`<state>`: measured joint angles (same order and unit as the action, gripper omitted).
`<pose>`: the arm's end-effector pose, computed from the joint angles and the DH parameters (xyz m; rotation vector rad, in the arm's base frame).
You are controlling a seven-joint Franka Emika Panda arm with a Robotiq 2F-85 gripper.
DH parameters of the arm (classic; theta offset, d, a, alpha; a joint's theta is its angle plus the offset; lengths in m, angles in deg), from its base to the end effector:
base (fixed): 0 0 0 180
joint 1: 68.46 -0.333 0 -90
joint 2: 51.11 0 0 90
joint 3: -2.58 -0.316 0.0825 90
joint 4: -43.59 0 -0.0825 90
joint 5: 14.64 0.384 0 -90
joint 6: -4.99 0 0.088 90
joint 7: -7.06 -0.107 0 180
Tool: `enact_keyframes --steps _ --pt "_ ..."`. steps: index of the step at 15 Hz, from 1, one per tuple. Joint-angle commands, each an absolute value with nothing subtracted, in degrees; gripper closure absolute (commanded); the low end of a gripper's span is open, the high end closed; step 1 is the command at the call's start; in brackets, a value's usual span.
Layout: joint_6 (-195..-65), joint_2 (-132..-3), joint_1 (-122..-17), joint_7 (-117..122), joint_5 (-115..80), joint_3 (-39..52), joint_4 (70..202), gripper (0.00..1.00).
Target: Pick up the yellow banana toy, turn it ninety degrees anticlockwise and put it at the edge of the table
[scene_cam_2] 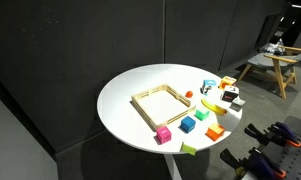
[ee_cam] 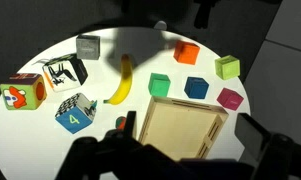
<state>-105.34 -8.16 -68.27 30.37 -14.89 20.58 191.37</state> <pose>0.3218 -0.1132 0.4918 -2.9504 -0.2422 -0.1977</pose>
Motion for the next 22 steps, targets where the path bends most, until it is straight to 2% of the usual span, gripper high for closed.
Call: enact_keyframes --steps 1,10,22 --pt "-105.21 -8.42 -67.21 30.99 -14.18 19.69 191.26 0.00" --pt "-106.11 -9.53 -67.28 30.24 -13.81 19.56 190.77 0.00" --pt "-117.94 -22.34 -65.16 23.35 -10.75 18.95 188.05 0.00"
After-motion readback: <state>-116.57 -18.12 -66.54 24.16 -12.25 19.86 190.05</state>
